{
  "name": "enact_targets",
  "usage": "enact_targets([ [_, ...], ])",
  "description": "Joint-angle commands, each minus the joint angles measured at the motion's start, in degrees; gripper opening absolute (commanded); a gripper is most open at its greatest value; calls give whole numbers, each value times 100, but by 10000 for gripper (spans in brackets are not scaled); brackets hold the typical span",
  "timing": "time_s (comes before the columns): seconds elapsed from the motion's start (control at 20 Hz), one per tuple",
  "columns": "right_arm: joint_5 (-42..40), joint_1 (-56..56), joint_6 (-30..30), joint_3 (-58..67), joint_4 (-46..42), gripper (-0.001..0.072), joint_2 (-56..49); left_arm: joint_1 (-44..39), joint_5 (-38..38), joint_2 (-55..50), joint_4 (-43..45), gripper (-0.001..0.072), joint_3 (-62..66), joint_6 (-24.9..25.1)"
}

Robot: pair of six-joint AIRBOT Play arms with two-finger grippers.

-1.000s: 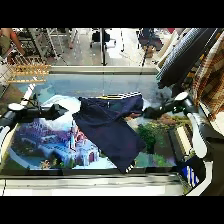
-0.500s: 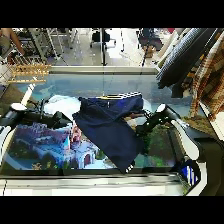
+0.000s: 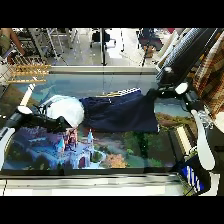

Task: Fold the clothes and pants, and hang the long-sleeved shirts on hangers.

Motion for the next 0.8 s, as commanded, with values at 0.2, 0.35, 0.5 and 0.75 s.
enact_targets([
  [0.2,2389,-997,457,-750,538,560,-39,-1102,1591,-409,-1150,629,-175,-151],
  [0.35,3298,-1578,667,-1668,1421,560,-33,-1480,2024,-516,-1172,629,-175,-275],
  [0.5,3235,-1786,730,-2444,1574,561,-33,-1580,2238,-638,-1130,628,-175,-780],
  [0.75,1720,-1744,734,-3005,2052,560,-85,-1593,2566,-807,-1224,548,-173,-1237],
])
